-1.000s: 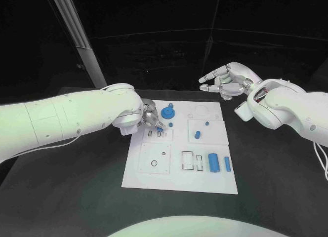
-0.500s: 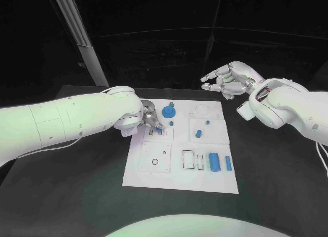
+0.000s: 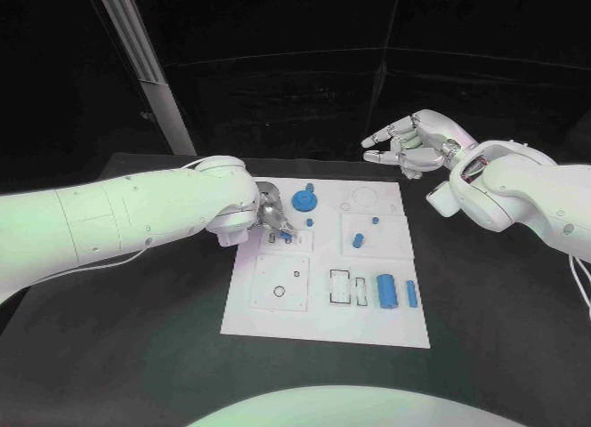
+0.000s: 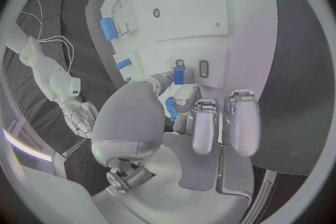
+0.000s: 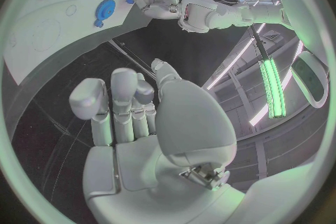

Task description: Assemble the parts on the task board

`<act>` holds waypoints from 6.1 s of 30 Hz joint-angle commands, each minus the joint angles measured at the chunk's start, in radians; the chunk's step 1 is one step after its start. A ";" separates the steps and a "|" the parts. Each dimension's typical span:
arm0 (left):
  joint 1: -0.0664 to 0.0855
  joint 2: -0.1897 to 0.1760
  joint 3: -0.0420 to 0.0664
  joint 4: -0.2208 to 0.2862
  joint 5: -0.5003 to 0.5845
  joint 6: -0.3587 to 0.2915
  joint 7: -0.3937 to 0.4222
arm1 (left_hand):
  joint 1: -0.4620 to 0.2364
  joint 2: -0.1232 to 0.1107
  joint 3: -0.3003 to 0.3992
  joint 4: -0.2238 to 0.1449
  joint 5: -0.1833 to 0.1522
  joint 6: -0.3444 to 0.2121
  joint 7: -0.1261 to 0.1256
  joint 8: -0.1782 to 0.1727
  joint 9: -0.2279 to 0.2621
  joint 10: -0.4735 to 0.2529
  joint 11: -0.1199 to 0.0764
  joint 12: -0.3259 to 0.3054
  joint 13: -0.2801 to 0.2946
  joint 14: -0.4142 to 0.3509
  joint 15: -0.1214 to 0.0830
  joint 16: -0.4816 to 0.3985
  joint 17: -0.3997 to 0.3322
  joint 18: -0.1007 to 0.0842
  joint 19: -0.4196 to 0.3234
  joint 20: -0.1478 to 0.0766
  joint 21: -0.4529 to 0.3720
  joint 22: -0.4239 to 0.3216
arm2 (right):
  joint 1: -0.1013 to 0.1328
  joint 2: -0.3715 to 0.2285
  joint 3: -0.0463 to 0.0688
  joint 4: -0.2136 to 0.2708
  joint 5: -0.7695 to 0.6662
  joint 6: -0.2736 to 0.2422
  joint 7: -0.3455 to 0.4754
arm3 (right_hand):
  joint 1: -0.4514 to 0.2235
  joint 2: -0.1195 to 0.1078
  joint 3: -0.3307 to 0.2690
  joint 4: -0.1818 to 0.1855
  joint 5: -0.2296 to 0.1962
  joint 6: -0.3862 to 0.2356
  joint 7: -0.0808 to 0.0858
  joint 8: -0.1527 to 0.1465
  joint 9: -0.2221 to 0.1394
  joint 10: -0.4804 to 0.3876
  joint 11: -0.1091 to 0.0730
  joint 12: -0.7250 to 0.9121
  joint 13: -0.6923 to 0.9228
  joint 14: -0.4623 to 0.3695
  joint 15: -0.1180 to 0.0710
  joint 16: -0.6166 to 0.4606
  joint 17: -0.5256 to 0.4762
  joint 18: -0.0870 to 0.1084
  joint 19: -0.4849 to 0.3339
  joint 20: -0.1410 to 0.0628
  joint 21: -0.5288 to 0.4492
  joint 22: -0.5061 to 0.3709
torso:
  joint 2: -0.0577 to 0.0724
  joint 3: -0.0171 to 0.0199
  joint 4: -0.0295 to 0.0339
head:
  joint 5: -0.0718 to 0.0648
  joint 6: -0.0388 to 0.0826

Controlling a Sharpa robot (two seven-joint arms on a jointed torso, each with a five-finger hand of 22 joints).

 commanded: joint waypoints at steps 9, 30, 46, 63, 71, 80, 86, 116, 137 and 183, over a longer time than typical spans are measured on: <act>-0.003 -0.001 -0.001 0.007 -0.013 0.062 -0.023 | -0.007 0.002 0.158 -0.155 0.003 0.006 -0.013 0.013 0.007 0.012 -0.005 0.011 0.006 0.107 -0.002 0.003 0.263 -0.013 0.040 0.003 0.002 0.076 | 0.002 0.002 0.001 -0.003 -0.002 0.011 0.006 | 0.002 0.003 0.003 -0.002 0.003 0.002 0.002 0.002 0.000 -0.006 0.002 -0.005 -0.001 -0.007 -0.003 -0.006 -0.001 0.012 -0.003 0.001 -0.003 -0.001 | 0.000 -0.0003 0.0002 | 0.001 -0.002; -0.003 0.018 -0.001 -0.013 -0.013 0.070 -0.024 | -0.088 -0.014 0.099 -0.125 -0.004 0.033 -0.028 0.024 0.015 0.025 -0.016 0.022 0.017 0.107 -0.011 0.003 0.263 -0.016 0.044 -0.005 0.008 0.088 | 0.002 0.005 0.001 -0.005 -0.002 0.011 0.007 | 0.001 0.003 0.003 -0.001 0.003 0.002 0.002 0.002 0.000 -0.006 0.002 -0.005 -0.002 -0.007 -0.003 -0.006 -0.001 0.012 -0.003 0.001 -0.004 -0.002 | 0.001 0.0004 -0.0008 | -0.001 -0.004; -0.005 0.039 -0.002 -0.038 -0.013 0.069 -0.021 | -0.191 -0.014 -0.090 -0.038 -0.006 0.066 -0.033 0.017 0.011 0.030 -0.021 0.032 0.030 0.107 -0.015 0.003 0.263 -0.018 0.049 -0.011 0.015 0.103 | 0.002 0.005 0.001 -0.004 -0.002 0.013 0.007 | -0.001 0.003 0.003 0.000 0.004 0.001 0.003 0.002 0.000 -0.007 0.002 -0.006 -0.003 -0.008 -0.003 -0.008 -0.002 0.012 -0.004 0.001 -0.006 -0.006 | 0.000 0.0002 0.0004 | -0.005 -0.008; -0.005 0.030 -0.001 -0.045 -0.013 0.038 -0.014 | -0.233 -0.021 -0.305 0.067 -0.080 0.076 -0.037 0.015 0.014 0.032 -0.024 0.034 0.032 0.107 -0.018 0.003 0.263 -0.019 0.052 -0.013 0.017 0.111 | 0.002 0.004 0.001 -0.005 -0.002 0.011 0.010 | -0.007 0.001 0.002 0.004 0.002 -0.001 0.003 0.001 0.000 -0.018 0.003 -0.024 -0.018 -0.016 -0.002 -0.024 -0.035 0.018 -0.018 0.001 -0.023 -0.037 | 0.000 -0.0009 0.0003 | -0.006 -0.002; 0.004 -0.008 0.016 -0.015 -0.013 0.034 -0.008 | -0.202 -0.012 -0.395 0.112 -0.141 0.068 -0.036 0.017 0.019 0.023 -0.022 0.025 0.019 0.107 -0.017 0.003 0.263 -0.017 0.049 -0.013 0.010 0.103 | 0.002 0.003 0.001 -0.008 -0.002 0.010 0.011 | -0.008 0.001 0.002 0.005 0.001 -0.001 0.003 0.001 0.000 -0.020 0.003 -0.028 -0.022 -0.018 -0.002 -0.028 -0.042 0.019 -0.020 0.001 -0.026 -0.042 | -0.001 0.0001 -0.0003 | -0.008 0.001; 0.045 -0.041 0.080 -0.017 -0.013 0.105 0.016 | -0.137 0.014 -0.453 0.113 -0.133 0.005 -0.010 -0.027 -0.004 -0.031 -0.002 -0.039 -0.064 0.107 -0.001 0.003 0.263 -0.006 0.028 -0.002 -0.030 0.051 | 0.002 0.004 0.001 -0.017 -0.002 0.010 0.014 | -0.009 0.001 0.001 0.005 0.000 -0.002 0.003 0.001 0.000 -0.021 0.003 -0.029 -0.023 -0.019 -0.002 -0.029 -0.043 0.019 -0.020 0.001 -0.027 -0.043 | 0.000 -0.0003 0.0005 | -0.009 0.012; 0.068 -0.005 0.091 -0.116 -0.013 0.177 0.027 | -0.100 0.035 -0.488 0.113 -0.126 -0.017 0.010 -0.071 -0.044 -0.044 0.016 -0.049 -0.083 0.107 0.014 0.003 0.263 -0.003 0.022 0.014 -0.044 0.037 | 0.002 0.008 0.001 -0.025 -0.002 0.011 0.015 | -0.009 0.001 0.001 0.006 -0.001 -0.002 0.003 0.001 0.000 -0.021 0.003 -0.028 -0.022 -0.019 -0.002 -0.030 -0.043 0.019 -0.020 0.001 -0.027 -0.043 | 0.001 -0.0007 0.0000 | -0.007 0.018; 0.019 0.144 0.089 -0.414 -0.144 0.292 0.064 | -0.058 0.082 -0.503 0.109 -0.120 0.015 0.008 -0.074 -0.067 -0.040 0.015 -0.037 -0.078 0.107 0.016 0.003 0.263 -0.005 0.028 0.019 -0.034 0.054 | 0.001 0.027 0.001 -0.037 -0.002 0.017 0.017 | -0.009 0.002 0.002 0.006 0.000 -0.002 0.003 0.001 0.000 -0.021 0.003 -0.029 -0.023 -0.020 -0.002 -0.031 -0.043 0.019 -0.021 0.002 -0.028 -0.044 | 0.005 -0.0016 -0.0041 | 0.005 0.010; 0.010 0.155 0.087 -0.415 -0.145 0.316 0.076 | -0.029 0.103 -0.499 0.098 -0.119 0.029 0.002 -0.069 -0.073 -0.032 0.011 -0.029 -0.071 0.107 0.012 0.003 0.263 -0.006 0.029 0.016 -0.033 0.056 | 0.001 0.031 0.001 -0.040 -0.002 0.021 0.017 | -0.007 0.003 0.004 0.005 0.002 -0.002 0.003 0.001 0.000 -0.021 0.003 -0.028 -0.022 -0.020 -0.002 -0.032 -0.040 0.019 -0.020 0.002 -0.028 -0.043 | 0.005 -0.0018 -0.0038 | 0.006 0.003; 0.011 0.000 0.087 -0.151 -0.092 0.111 0.134 | 0.086 0.078 0.009 -0.152 -0.132 0.014 -0.004 -0.039 -0.078 -0.016 0.003 -0.049 -0.098 0.107 0.009 0.003 0.263 -0.006 0.031 0.011 -0.040 0.063 | 0.001 0.032 0.001 -0.048 -0.002 0.027 0.018 | -0.006 0.005 0.006 0.005 0.005 -0.001 0.003 0.001 0.000 -0.020 0.003 -0.027 -0.022 -0.021 -0.002 -0.034 -0.040 0.019 -0.021 0.002 -0.030 -0.045 | 0.002 -0.0013 -0.0002 | 0.010 -0.001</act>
